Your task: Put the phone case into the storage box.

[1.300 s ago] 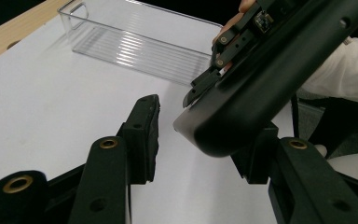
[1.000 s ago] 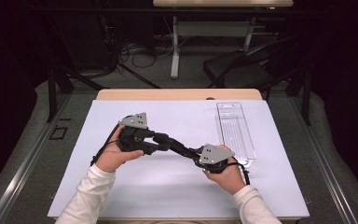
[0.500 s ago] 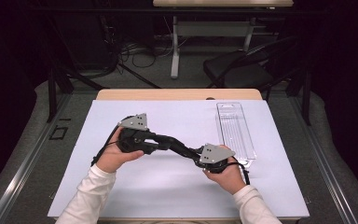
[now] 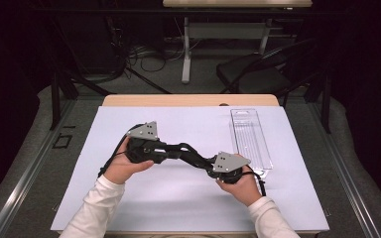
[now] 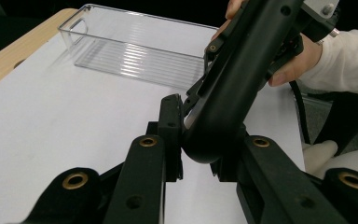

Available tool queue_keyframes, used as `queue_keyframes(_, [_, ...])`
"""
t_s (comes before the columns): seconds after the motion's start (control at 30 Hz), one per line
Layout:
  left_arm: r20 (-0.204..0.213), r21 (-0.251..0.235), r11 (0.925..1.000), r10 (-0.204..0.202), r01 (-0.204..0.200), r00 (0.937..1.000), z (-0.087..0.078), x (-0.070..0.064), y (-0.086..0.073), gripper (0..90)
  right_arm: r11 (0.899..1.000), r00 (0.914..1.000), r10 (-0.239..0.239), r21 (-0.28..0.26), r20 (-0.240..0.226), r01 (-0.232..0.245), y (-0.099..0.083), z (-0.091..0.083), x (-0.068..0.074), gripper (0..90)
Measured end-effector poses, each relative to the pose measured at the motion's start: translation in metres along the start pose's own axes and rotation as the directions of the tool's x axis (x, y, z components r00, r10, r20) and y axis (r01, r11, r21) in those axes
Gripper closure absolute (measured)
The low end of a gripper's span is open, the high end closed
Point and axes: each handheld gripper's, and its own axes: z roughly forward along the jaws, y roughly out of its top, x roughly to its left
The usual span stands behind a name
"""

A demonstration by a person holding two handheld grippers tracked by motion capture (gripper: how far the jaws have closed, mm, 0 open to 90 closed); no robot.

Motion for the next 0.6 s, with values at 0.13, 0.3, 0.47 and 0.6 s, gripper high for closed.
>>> queue_keyframes(0.13, [-0.008,0.003,1.0000,0.003,-0.003,1.0000,0.0003,-0.0011,0.0002,78.6,1.000,1.0000,0.005,0.001,0.000,-0.005,-0.0004,0.0003,-0.0002,85.2])
queue_keyframes(0.3, [-0.014,0.009,0.9999,0.009,-0.009,0.9999,0.0003,-0.0022,0.0002,80.5,1.000,1.0000,0.009,0.002,0.001,-0.009,-0.0008,0.0005,-0.0003,83.8])
queue_keyframes(0.47, [-0.018,0.013,0.9998,0.015,-0.015,0.9997,0.0009,-0.0022,0.0001,81.1,1.000,0.9999,0.013,0.005,0.002,-0.013,-0.0012,0.0008,-0.0002,83.1])
queue_keyframes(0.6, [-0.017,0.014,0.9997,0.018,-0.018,0.9997,0.0015,-0.0014,-0.0003,81.2,1.000,0.9999,0.012,0.008,0.009,-0.012,-0.0016,0.0013,-0.0002,82.4])
